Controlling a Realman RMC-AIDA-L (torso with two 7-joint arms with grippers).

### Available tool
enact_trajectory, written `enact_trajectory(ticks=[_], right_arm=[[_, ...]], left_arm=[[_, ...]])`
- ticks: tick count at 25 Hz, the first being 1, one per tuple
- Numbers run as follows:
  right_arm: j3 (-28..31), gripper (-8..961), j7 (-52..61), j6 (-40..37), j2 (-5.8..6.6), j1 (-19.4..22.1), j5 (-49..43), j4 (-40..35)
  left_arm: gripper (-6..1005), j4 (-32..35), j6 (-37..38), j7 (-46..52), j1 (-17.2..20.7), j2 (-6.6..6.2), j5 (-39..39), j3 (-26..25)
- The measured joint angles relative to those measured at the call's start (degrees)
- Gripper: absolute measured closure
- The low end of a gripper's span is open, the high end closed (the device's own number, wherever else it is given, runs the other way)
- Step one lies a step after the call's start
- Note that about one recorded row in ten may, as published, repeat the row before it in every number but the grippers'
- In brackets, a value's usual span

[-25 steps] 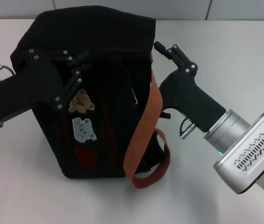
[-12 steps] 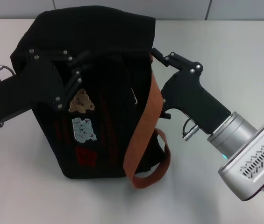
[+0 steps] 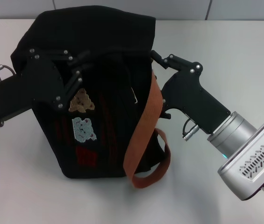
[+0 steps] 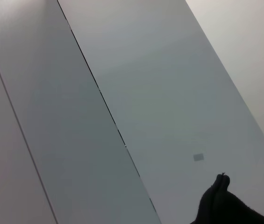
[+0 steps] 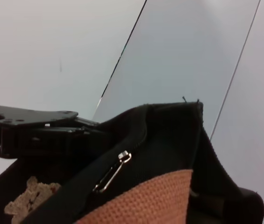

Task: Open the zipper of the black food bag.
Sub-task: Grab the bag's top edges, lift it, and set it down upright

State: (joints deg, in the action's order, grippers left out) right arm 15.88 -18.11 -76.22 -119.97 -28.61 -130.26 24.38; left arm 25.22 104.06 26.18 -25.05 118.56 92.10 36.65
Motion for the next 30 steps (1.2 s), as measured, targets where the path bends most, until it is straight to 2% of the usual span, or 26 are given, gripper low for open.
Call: enact_trajectory(ticks=[10, 14, 30], right_arm=[[-0.52, 668, -0.36, -1.43, 0.00, 1.91, -0.60, -0.96], [-1.09, 663, -0.43, -1.35, 0.00, 2.33, -3.88, -1.00], [-1.71, 605, -0.07, 0.43, 0.00, 0.65, -4.40, 0.19]], left_arm=[[925, -0.61, -0.07, -0.44, 0.00, 0.00, -0.14, 0.00], [925, -0.61, -0.15, -0.48, 0.00, 0.00, -0.08, 0.00], [925, -1.60, 0.16, -0.68, 0.10, 0.00, -0.01, 0.01]])
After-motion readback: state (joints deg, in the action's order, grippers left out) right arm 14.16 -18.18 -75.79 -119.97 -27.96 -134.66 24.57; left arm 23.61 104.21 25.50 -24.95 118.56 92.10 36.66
